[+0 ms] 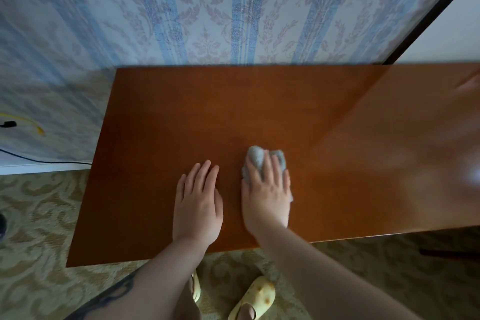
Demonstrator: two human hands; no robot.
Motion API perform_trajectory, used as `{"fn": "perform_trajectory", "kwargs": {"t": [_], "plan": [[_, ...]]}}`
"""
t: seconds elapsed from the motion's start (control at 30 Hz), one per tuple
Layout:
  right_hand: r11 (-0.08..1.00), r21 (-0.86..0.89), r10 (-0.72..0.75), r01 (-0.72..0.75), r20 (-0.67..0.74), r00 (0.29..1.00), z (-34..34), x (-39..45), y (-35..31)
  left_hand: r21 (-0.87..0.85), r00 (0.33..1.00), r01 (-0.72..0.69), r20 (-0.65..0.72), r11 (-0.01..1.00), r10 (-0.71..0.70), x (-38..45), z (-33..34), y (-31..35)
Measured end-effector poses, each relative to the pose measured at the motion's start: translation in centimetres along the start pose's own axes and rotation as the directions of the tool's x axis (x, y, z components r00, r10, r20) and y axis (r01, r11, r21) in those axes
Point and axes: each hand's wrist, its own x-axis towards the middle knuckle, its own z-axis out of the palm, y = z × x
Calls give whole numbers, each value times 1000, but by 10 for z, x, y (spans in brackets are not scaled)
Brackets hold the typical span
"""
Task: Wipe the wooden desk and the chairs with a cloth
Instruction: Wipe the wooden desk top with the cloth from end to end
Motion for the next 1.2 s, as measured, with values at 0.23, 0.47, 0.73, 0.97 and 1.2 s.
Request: {"fn": "perform_trajectory", "kwargs": {"t": [0.23,0.47,0.73,0.97,1.2], "plan": [[757,-199,-580,622,232,781,-22,-44,110,4,1000,-3,-10,1000,3,0,2,-1],[984,65,169,-167,-29,985,-6,1,35,-12,953,296,75,955,-294,16,3,45],[878,-143,-431,456,176,885,-23,-44,127,-34,963,270,14,962,-270,18,10,46],[991,26,129,-129,-17,991,-13,12,50,27,975,217,51,976,-218,21,16,48],[740,-182,-582,647,307,753,-32,-33,138,35,977,210,32,977,-211,22,13,49]]}}
